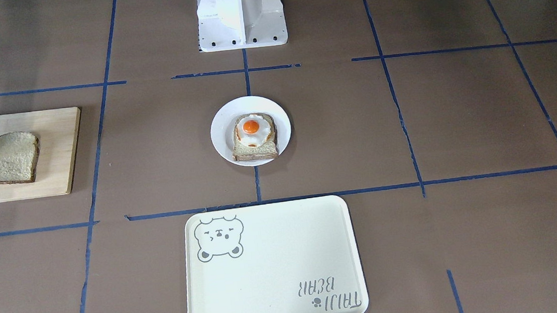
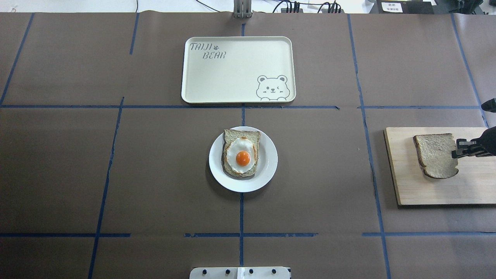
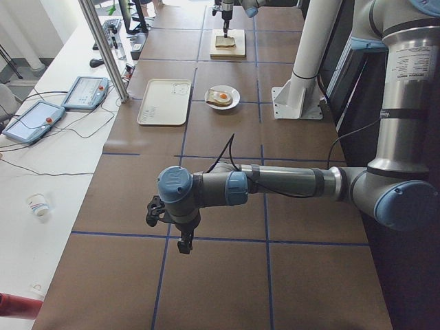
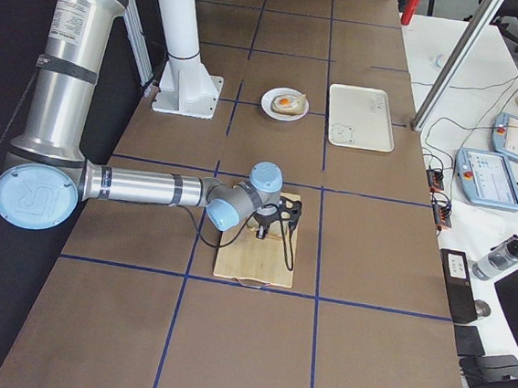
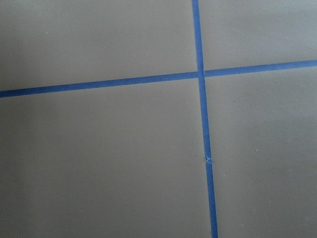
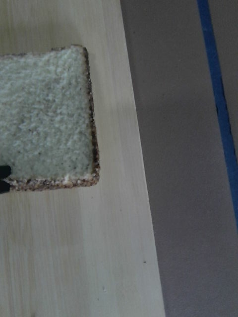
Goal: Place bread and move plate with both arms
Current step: 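Lift the bread with the right gripper toward the plate while the left arm moves in, then lower the bread slice onto the egg toast on the plate and release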
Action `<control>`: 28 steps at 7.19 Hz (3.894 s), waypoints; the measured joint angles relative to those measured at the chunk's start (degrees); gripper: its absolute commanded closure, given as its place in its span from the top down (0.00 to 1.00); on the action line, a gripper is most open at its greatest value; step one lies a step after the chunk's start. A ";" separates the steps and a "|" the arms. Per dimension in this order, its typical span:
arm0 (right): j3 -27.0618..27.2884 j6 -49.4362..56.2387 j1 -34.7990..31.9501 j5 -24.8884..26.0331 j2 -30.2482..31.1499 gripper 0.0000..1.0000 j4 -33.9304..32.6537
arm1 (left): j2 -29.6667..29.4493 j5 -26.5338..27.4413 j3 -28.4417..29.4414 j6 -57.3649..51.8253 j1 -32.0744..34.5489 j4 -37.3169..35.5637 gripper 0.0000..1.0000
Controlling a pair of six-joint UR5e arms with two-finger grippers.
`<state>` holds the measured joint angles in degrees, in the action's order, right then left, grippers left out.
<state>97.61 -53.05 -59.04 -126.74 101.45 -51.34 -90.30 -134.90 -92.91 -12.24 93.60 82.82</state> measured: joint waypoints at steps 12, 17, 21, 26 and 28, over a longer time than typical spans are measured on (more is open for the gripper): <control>7.57 -11.80 -8.30 -8.87 -14.09 0.00 -1.43 | -14.72 -6.88 -4.55 75.68 -32.86 38.85 1.00; 6.68 -26.76 15.51 9.07 -31.62 0.00 -1.41 | -21.04 -2.29 -3.44 84.46 -40.85 38.93 1.00; 1.41 -27.55 28.35 22.76 -38.46 0.00 -1.06 | -22.42 0.21 -3.30 85.87 -43.97 38.99 1.00; -1.96 -27.22 35.00 29.31 -38.66 0.45 -0.99 | -22.49 0.25 -3.33 85.89 -44.34 39.00 1.00; -1.45 -27.39 34.57 29.11 -38.59 1.00 -0.72 | -22.53 0.25 -3.32 85.89 -44.47 39.00 1.00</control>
<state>96.16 -80.44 -24.47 -97.63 62.86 -52.06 -112.83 -134.65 -96.23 73.65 49.14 121.82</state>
